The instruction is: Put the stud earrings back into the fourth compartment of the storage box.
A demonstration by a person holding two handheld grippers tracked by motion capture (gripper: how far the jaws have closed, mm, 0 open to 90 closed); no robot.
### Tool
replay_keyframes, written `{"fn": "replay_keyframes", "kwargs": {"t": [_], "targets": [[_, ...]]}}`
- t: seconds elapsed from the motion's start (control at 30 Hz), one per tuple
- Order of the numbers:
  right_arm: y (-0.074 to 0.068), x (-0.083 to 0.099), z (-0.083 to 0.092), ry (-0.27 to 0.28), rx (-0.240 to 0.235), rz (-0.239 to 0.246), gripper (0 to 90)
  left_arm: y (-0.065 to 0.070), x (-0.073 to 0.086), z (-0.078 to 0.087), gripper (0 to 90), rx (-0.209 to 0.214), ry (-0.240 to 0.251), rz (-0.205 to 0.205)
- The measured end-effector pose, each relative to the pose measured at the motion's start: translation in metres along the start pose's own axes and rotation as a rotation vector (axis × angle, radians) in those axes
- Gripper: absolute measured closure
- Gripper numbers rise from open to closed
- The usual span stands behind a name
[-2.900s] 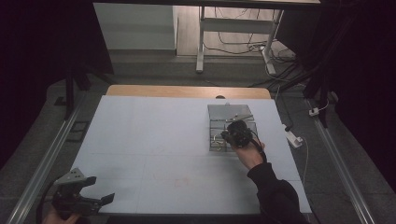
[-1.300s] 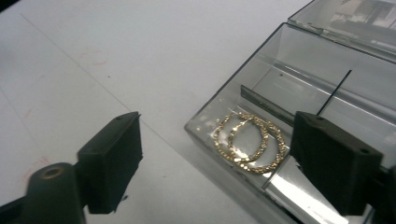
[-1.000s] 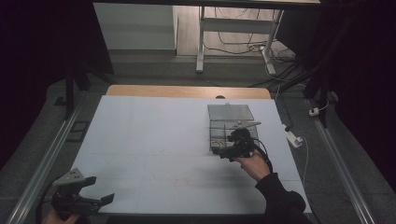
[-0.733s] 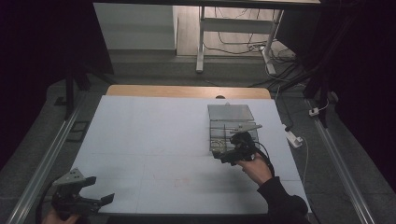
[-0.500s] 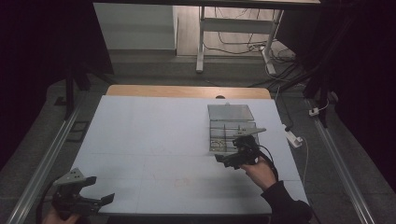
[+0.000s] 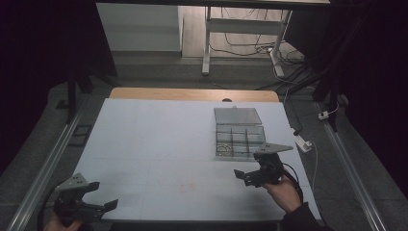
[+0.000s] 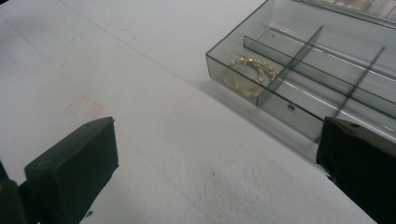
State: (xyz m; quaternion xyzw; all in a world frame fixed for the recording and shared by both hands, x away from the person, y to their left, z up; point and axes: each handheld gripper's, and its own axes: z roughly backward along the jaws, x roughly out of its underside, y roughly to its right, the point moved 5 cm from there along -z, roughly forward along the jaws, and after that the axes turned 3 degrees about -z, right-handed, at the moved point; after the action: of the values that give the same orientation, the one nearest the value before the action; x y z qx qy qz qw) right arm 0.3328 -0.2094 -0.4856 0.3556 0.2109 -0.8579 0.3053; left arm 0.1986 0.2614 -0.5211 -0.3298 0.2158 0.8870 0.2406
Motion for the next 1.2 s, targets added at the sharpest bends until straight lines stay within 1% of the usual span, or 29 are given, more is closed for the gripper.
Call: {"fn": "replay_keyframes", "kwargs": {"t": [0.23, 0.43, 0.6, 0.7, 0.97, 1.13, 1.2], "targets": [[0.003, 0.015, 0.018, 0.006, 0.023, -0.020, 0.0, 0.000, 0.000, 0.000, 0.2, 0.001, 0.002, 0.001], [0.007, 0.026, 0.034, 0.027, 0.051, -0.042, 0.0, 0.000, 0.000, 0.000, 0.2, 0.001, 0.002, 0.002], [0.008, 0.034, 0.045, 0.041, 0.075, -0.042, 0.0, 0.000, 0.000, 0.000, 0.2, 0.001, 0.002, 0.001], [0.009, 0.040, 0.051, 0.034, 0.099, -0.033, 0.0, 0.000, 0.000, 0.000, 0.2, 0.001, 0.003, 0.002], [0.011, 0.054, 0.063, 0.026, 0.119, -0.069, 0.0, 0.000, 0.000, 0.000, 0.2, 0.001, 0.003, 0.002], [0.012, 0.061, 0.069, 0.014, 0.125, -0.087, 0.0, -0.001, 0.000, 0.000, 0.2, 0.001, 0.003, 0.001], [0.011, 0.064, 0.071, 0.000, 0.127, -0.094, 0.0, -0.001, 0.000, 0.000, 0.2, 0.001, 0.004, 0.002]]}}
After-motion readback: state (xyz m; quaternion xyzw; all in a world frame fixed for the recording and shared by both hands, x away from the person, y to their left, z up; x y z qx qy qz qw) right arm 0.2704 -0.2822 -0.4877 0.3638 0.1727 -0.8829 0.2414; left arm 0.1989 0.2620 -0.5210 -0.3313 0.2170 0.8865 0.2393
